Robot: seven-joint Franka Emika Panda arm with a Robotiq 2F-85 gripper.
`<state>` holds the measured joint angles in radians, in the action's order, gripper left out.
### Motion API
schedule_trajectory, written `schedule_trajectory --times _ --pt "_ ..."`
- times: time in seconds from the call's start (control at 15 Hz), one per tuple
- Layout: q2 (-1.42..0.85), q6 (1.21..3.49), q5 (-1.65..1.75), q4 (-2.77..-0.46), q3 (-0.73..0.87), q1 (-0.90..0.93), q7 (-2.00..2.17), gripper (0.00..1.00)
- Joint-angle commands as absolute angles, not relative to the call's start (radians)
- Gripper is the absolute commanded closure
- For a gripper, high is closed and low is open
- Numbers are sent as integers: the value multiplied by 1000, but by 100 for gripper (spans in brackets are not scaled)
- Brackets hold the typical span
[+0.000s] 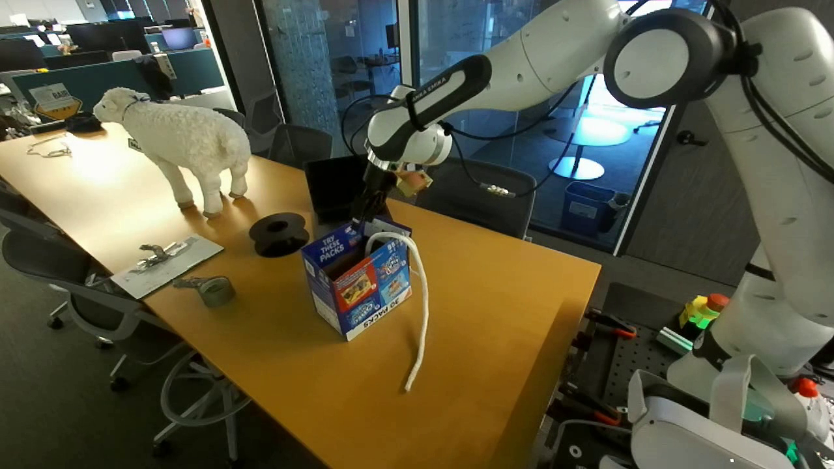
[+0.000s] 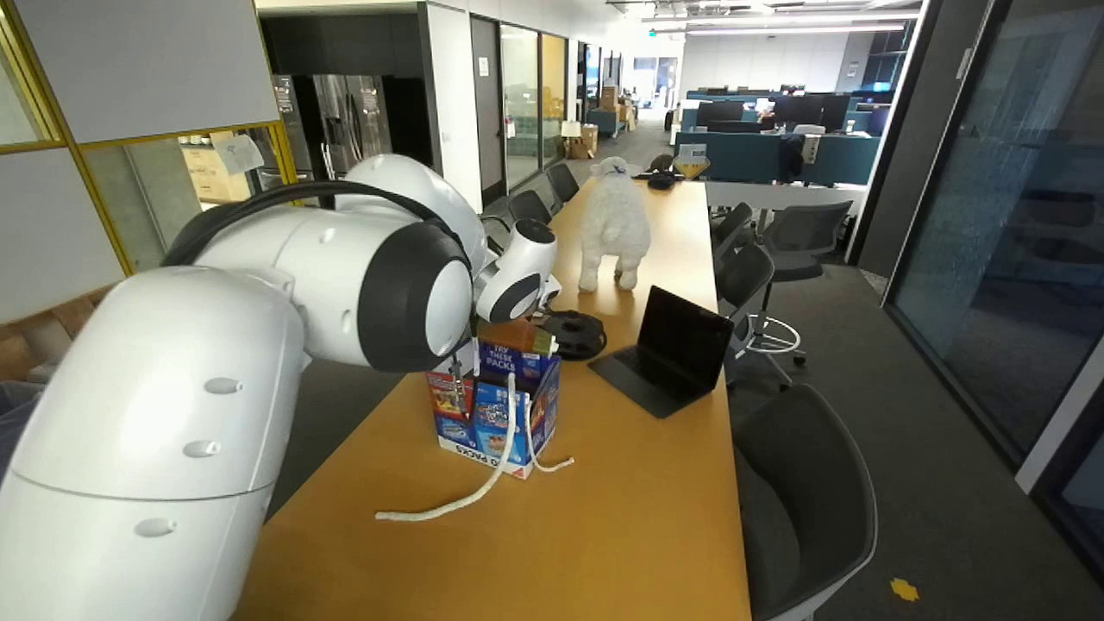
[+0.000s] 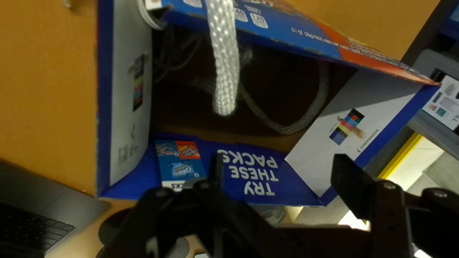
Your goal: Pick up the ropes from the table and put them in the box
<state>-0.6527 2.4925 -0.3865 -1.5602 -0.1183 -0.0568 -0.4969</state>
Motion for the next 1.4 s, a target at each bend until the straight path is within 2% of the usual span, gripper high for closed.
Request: schedule_trajectory --times 0.0,0.33,0.6,0.93,1.13,1.33 --pt "-453 2516 -279 -1756 -104 -53 -388 0" --pt "-262 2543 -191 -1982 -78 -47 -298 0" --pt "-205 2692 -207 -2167 -72 -48 -255 0" --pt "-307 2911 -46 -2253 29 33 75 0" --pt "-425 2964 46 -2204 112 115 224 0" --pt "-533 2965 17 -2126 121 141 265 0"
